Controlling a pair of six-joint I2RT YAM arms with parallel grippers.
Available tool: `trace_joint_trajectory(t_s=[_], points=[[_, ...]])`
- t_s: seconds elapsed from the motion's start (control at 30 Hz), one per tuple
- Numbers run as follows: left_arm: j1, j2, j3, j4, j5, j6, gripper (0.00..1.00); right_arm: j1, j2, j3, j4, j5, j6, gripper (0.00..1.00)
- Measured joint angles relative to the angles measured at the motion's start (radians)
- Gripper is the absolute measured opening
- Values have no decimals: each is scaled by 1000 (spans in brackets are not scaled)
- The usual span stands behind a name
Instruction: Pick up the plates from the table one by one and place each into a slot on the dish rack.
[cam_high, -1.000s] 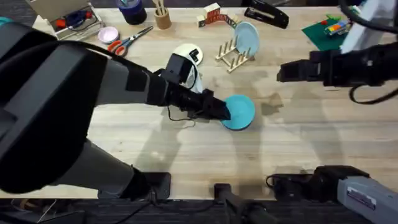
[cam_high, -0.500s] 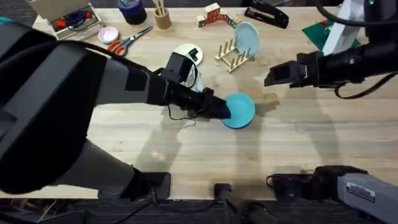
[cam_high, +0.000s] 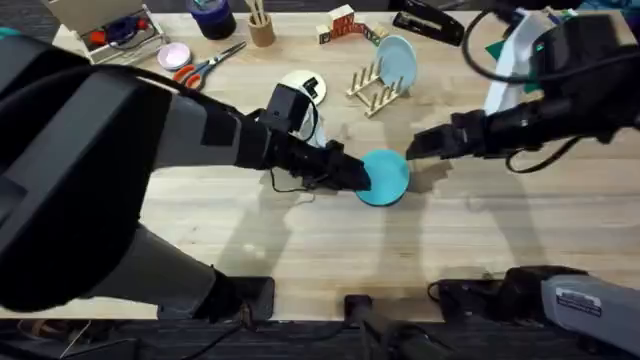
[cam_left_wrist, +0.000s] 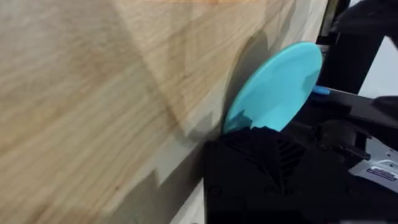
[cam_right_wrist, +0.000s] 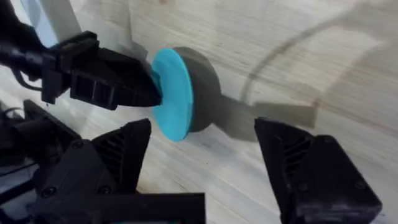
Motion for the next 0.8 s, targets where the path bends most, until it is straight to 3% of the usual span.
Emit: trace_joint_trajectory(t_s=[0.43, 0.6, 0.67, 0.8], points=[[0, 0, 0, 0, -1, -1, 41, 136, 167, -27, 153, -44, -6, 995], [0, 0, 0, 0, -1, -1, 41, 156, 199, -27, 169, -48, -5, 953], [0, 0, 0, 0, -1, -1, 41, 156, 202, -28, 175, -48, -4, 890], [0, 0, 0, 0, -1, -1, 41, 156, 205, -28, 178, -49, -2, 654]])
